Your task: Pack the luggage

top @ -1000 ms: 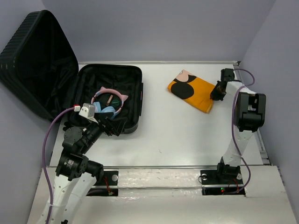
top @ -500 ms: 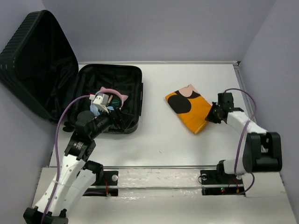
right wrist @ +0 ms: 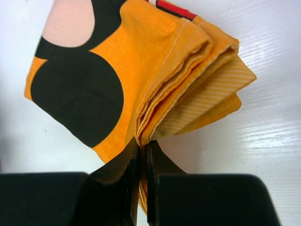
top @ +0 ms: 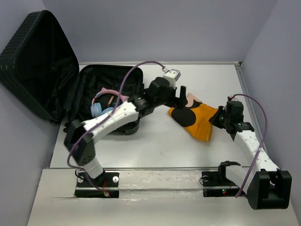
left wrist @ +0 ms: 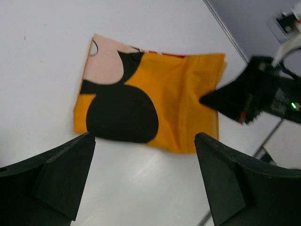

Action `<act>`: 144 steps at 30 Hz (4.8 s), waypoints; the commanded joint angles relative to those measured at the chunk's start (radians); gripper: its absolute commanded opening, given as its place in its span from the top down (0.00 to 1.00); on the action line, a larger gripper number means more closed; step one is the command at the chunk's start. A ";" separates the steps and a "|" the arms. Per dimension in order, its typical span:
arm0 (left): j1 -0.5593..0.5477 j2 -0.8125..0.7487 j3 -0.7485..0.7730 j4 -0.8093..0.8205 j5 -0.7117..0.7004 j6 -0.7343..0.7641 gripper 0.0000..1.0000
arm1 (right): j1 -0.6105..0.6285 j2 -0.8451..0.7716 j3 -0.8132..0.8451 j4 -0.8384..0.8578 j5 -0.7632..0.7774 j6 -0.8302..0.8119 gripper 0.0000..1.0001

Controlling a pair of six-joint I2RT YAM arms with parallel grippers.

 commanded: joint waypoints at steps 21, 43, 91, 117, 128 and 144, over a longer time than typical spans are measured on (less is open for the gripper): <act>0.052 1.151 0.994 -0.417 0.026 0.192 0.16 | 0.001 -0.053 -0.088 0.119 -0.114 0.002 0.93; 0.097 0.369 0.450 -0.070 0.185 0.073 0.94 | 0.106 -0.093 0.101 0.116 -0.177 0.064 0.93; 1.003 -0.593 -0.157 -0.233 -1.142 0.184 0.03 | 0.711 0.710 0.888 0.142 -0.329 -0.210 0.05; 0.800 -0.409 -0.258 0.003 -1.154 0.329 0.94 | 0.720 1.061 0.911 0.224 -0.191 -0.045 0.79; 0.090 -0.645 -0.374 -0.239 -1.207 0.064 0.94 | 0.729 0.897 0.709 0.243 -0.084 -0.079 0.93; -0.607 -0.647 -0.263 -0.211 -1.131 -0.078 0.37 | 0.637 0.460 0.308 0.157 0.019 -0.081 0.52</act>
